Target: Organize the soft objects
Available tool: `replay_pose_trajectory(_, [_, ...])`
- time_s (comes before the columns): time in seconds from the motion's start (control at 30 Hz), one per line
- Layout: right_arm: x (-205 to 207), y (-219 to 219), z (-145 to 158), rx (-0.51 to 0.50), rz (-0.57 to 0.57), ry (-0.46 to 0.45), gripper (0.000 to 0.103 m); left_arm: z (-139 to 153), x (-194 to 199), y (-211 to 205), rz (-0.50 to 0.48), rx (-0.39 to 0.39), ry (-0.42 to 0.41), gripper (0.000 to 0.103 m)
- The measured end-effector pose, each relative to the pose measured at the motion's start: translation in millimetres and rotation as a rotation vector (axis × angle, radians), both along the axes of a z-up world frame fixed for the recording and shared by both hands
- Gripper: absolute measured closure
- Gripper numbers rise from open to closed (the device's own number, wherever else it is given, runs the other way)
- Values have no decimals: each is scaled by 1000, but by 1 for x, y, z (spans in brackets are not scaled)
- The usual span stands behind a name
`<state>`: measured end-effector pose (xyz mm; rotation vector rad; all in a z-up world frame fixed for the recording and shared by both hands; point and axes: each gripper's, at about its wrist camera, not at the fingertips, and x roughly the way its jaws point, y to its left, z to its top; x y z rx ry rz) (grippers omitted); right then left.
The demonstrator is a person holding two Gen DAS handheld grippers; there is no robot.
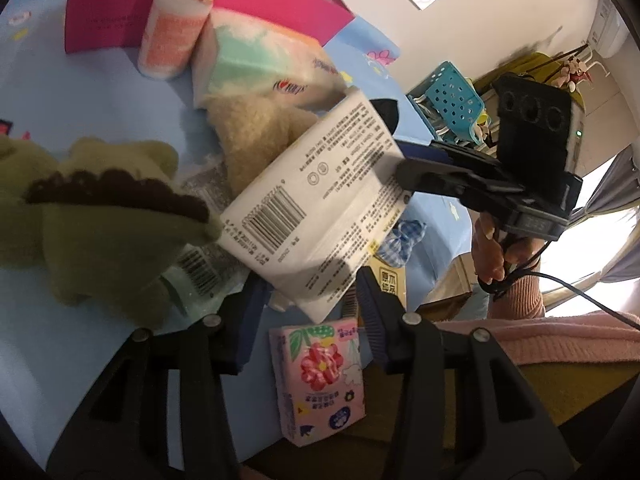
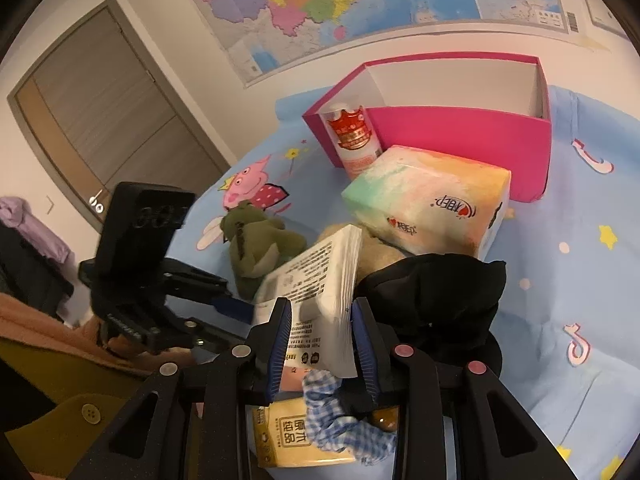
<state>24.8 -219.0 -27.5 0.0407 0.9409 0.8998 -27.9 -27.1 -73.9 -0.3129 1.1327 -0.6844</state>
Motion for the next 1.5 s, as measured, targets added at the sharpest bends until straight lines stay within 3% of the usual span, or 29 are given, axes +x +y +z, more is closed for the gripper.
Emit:
replay_pose_trajectory(0.37, [11, -25, 37, 101, -85, -84, 84, 72, 18, -3, -12, 70, -199, 55])
replay_pose_trajectory(0.53, [32, -33, 56, 133, -137, -138, 84, 111, 52, -9, -7, 131, -301, 55])
replay_pose_trajectory(0.67, [59, -33, 69, 133, -176, -183, 84, 128, 88, -13, 4, 157, -315, 55])
replay_pose_trajectory(0.83, [98, -38, 77, 140, -232, -190, 84, 139, 136, -25, 17, 212, -320, 55])
replay_pose_trajectory(1.17, [162, -41, 60, 90, -281, -101, 84, 113, 214, -32, 38, 269, -181, 55])
replay_pose_trajectory(1.5, [181, -40, 43, 10, -321, -35, 81, 84, 240, -40, 35, 309, -100, 55])
